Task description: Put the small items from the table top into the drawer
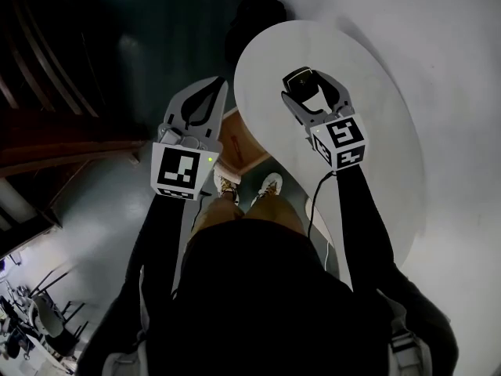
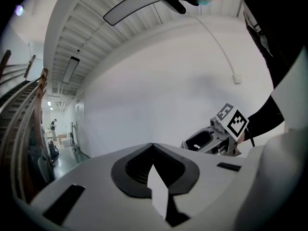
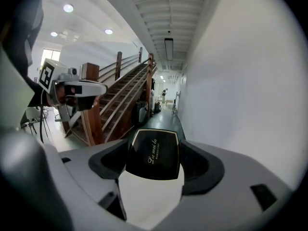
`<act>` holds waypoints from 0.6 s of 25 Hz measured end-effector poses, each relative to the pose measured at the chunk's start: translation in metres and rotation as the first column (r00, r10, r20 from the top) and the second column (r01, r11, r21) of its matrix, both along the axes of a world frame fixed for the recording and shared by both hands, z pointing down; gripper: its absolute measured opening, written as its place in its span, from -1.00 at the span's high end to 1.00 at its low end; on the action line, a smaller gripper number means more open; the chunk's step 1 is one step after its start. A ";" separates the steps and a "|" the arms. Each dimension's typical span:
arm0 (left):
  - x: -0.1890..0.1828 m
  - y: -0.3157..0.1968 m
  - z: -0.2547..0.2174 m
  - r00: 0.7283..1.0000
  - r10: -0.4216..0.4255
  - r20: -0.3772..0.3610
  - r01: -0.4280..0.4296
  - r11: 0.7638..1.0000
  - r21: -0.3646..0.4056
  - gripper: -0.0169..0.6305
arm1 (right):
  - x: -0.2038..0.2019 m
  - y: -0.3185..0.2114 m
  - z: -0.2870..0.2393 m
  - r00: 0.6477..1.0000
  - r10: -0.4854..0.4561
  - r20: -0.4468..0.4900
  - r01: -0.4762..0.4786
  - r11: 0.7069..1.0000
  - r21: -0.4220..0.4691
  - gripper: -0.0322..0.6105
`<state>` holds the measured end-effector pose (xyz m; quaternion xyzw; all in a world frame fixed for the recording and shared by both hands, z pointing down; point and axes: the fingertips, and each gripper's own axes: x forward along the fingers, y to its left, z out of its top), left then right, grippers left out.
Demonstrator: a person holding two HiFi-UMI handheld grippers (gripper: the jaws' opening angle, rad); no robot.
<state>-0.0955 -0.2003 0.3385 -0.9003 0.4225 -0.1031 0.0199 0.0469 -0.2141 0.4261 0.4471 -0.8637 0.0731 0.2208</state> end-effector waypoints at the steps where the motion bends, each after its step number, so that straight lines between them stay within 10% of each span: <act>1: 0.001 -0.001 -0.001 1.000 0.003 -0.002 -0.003 1.000 0.004 0.91 | -0.001 0.002 -0.008 1.000 0.002 0.009 -0.002 1.000 0.016 -0.20; 7: 0.005 -0.002 -0.002 1.000 0.014 0.001 -0.014 1.000 0.008 0.91 | -0.007 0.024 -0.059 0.997 0.015 0.079 -0.028 0.986 0.166 -0.20; 15: 0.002 -0.001 -0.001 1.000 0.001 0.000 -0.001 1.000 0.003 0.91 | -0.018 0.032 -0.046 0.997 -0.016 0.080 0.006 0.993 0.121 -0.20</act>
